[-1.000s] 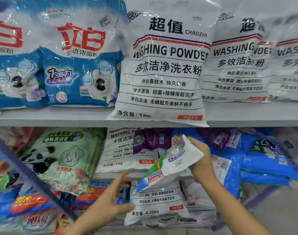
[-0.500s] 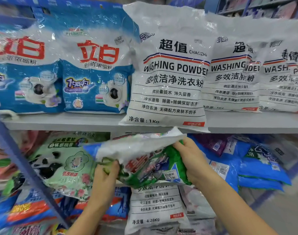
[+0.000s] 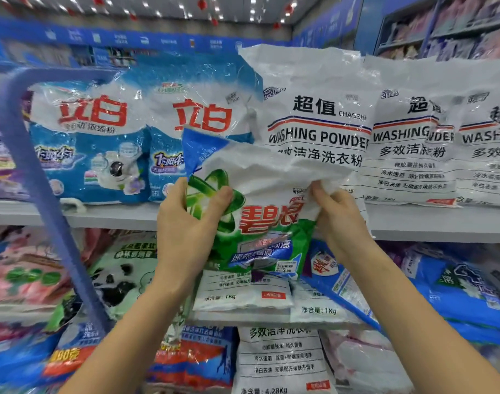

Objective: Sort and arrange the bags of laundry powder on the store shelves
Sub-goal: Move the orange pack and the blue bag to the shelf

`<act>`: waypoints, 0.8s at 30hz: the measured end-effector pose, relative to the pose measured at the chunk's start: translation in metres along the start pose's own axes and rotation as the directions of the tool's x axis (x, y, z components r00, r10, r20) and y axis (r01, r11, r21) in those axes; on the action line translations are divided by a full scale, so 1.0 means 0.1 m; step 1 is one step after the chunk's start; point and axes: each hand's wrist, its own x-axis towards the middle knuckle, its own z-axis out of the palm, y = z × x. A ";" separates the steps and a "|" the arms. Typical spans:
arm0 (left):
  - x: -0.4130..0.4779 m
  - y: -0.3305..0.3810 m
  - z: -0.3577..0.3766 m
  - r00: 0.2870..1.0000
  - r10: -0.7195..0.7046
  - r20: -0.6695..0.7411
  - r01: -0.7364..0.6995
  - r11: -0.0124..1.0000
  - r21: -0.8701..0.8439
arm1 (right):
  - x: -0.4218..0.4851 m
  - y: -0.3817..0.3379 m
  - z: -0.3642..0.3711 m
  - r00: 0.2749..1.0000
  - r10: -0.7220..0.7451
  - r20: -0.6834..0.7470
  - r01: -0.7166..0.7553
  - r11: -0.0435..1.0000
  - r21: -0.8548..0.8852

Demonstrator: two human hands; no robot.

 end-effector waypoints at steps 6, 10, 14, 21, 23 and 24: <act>0.10 -0.03 -0.16 0.996 -0.086 0.000 0.086 0.996 -0.018 | 0.00 -0.03 0.12 0.999 0.004 0.048 -0.006 0.999 0.050; 0.12 -0.11 -0.24 0.987 -0.157 -0.030 0.156 0.987 -0.040 | 0.02 -0.18 0.22 0.986 -0.160 0.053 0.164 0.983 -0.087; 0.12 -0.16 -0.34 0.987 -0.160 0.015 0.160 0.986 -0.035 | 0.08 -0.23 0.27 0.974 -0.227 0.002 0.226 0.971 -0.078; 0.15 -0.21 -0.49 0.985 -0.172 0.025 0.173 0.985 -0.019 | 0.10 -0.29 0.53 0.880 -0.474 0.030 0.373 0.650 -0.662; 0.15 -0.17 -0.47 0.994 -0.105 0.007 0.104 0.990 0.099 | 0.13 -0.35 0.70 0.790 -0.561 0.247 0.473 0.302 -0.828; 0.15 -0.14 -0.45 0.999 -0.054 -0.002 0.054 0.985 0.164 | 0.15 -0.34 0.79 0.776 -0.535 0.334 0.480 0.160 -0.862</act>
